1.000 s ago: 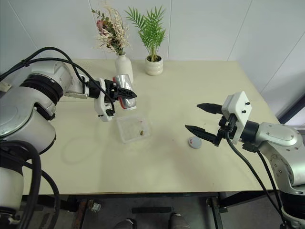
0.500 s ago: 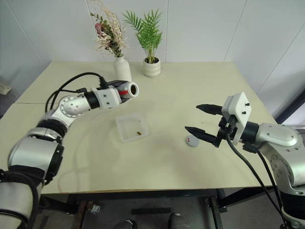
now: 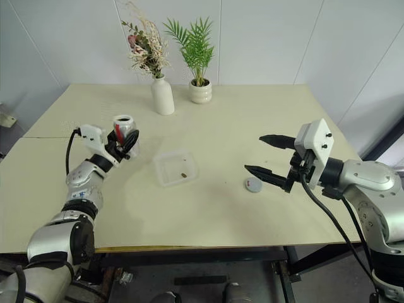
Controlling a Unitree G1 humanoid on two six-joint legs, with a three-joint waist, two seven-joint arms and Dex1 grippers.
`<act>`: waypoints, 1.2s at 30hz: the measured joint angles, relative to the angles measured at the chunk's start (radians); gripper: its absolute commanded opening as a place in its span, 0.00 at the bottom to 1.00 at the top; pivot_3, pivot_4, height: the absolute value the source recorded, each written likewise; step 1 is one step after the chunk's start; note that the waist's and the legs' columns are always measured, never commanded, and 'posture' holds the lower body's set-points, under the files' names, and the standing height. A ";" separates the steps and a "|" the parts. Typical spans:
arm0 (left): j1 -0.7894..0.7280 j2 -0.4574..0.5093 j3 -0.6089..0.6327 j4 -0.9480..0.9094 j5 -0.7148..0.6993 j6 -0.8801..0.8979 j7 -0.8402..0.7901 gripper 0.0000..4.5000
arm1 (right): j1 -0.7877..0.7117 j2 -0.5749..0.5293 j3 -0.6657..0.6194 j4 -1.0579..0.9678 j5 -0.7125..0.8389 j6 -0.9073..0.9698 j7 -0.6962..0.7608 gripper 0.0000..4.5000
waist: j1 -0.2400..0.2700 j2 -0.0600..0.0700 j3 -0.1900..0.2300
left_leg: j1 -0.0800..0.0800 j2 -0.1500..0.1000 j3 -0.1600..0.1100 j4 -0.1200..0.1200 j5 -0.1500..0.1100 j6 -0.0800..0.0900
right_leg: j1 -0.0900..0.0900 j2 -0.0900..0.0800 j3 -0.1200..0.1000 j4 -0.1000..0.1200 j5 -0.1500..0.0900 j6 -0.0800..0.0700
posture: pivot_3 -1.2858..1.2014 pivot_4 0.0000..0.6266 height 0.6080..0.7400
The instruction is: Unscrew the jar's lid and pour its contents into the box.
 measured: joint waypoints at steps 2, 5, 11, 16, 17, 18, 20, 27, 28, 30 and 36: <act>0.019 -0.015 0.001 0.000 0.000 0.003 0.000 0.50 | -0.006 0.000 0.004 0.004 -0.002 0.000 0.003 0.92 | 0.000 0.000 0.000 | 0.000 0.000 0.000 0.000 0.000 0.001 | 0.001 0.000 0.000 -0.003 0.002 0.000 | 0.52 0.24 1.00; 0.043 -0.026 -0.005 0.004 0.005 0.003 -0.002 0.50 | -0.010 0.000 0.014 0.004 -0.002 0.000 0.009 0.92 | 0.000 0.000 0.000 | 0.000 0.000 -0.001 -0.001 0.001 0.001 | 0.003 0.000 -0.001 -0.007 0.004 0.001 | 0.52 0.24 1.00; 0.066 -0.023 -0.007 -0.018 0.008 -0.003 -0.031 0.50 | -0.010 -0.007 0.015 0.002 0.002 0.007 0.011 0.92 | -0.002 0.000 0.000 | 0.005 0.000 -0.001 -0.002 0.001 0.001 | 0.009 0.000 -0.001 -0.011 0.004 0.001 | 0.52 0.24 1.00; 0.114 0.000 -0.012 -0.056 0.009 -0.013 -0.072 0.50 | -0.001 -0.026 0.010 -0.008 0.006 0.019 0.011 0.92 | -0.009 0.001 -0.003 | 0.010 0.001 0.000 -0.005 0.000 0.001 | 0.013 0.000 0.000 -0.012 0.004 0.001 | 0.52 0.24 1.00; 0.123 0.003 -0.014 -0.065 0.009 -0.012 -0.078 0.50 | -0.001 -0.026 0.010 -0.009 0.007 0.020 0.011 0.92 | -0.011 0.001 -0.003 | 0.011 0.001 0.000 -0.006 0.000 0.001 | 0.013 0.000 0.000 -0.012 0.004 0.000 | 0.52 0.24 1.00; 0.137 0.009 -0.015 -0.078 0.008 -0.013 -0.085 0.50 | 0.000 -0.026 0.010 -0.009 0.008 0.020 0.011 0.92 | -0.015 0.002 -0.003 | 0.013 0.001 0.001 -0.006 0.000 0.001 | 0.015 0.000 0.000 -0.012 0.003 0.000 | 0.52 0.24 1.00; 0.149 0.024 -0.014 -0.086 0.007 -0.010 -0.093 0.50 | 0.000 -0.026 0.010 -0.009 0.008 0.020 0.012 0.92 | -0.024 0.002 -0.003 | 0.016 0.002 0.001 -0.007 0.000 0.001 | 0.017 0.000 0.000 -0.012 0.003 -0.001 | 0.52 0.24 1.00; 0.184 0.054 -0.013 -0.129 0.003 0.018 -0.112 0.50 | -0.007 -0.026 0.014 -0.007 0.007 0.019 0.024 0.92 | -0.044 0.002 -0.004 | 0.020 0.005 0.002 -0.006 0.000 0.000 | 0.024 0.003 0.000 -0.017 0.002 -0.002 | 0.52 0.24 1.00; 0.190 0.067 -0.014 -0.139 0.003 0.028 -0.120 0.50 | -0.010 -0.026 0.015 -0.007 0.006 0.018 0.027 0.92 | -0.050 0.002 -0.004 | 0.020 0.005 0.002 -0.007 0.000 0.000 | 0.024 0.003 0.000 -0.017 0.002 -0.002 | 0.52 0.24 1.00; 0.203 0.080 -0.016 -0.157 0.003 0.039 -0.133 0.64 | -0.015 -0.026 0.020 -0.003 0.006 0.016 0.032 0.93 | -0.057 0.002 -0.004 | 0.021 0.006 0.003 -0.007 0.000 0.000 | 0.024 0.003 0.000 -0.017 0.002 -0.002 | 0.52 0.24 1.00; 0.284 0.097 -0.034 -0.163 0.006 0.100 -0.165 0.99 | -0.035 -0.026 0.038 0.021 0.000 -0.001 0.047 0.93 | -0.051 0.002 -0.004 | 0.018 0.009 0.002 -0.007 -0.001 -0.001 | 0.021 0.006 -0.001 -0.017 0.002 -0.004 | 0.52 0.24 1.00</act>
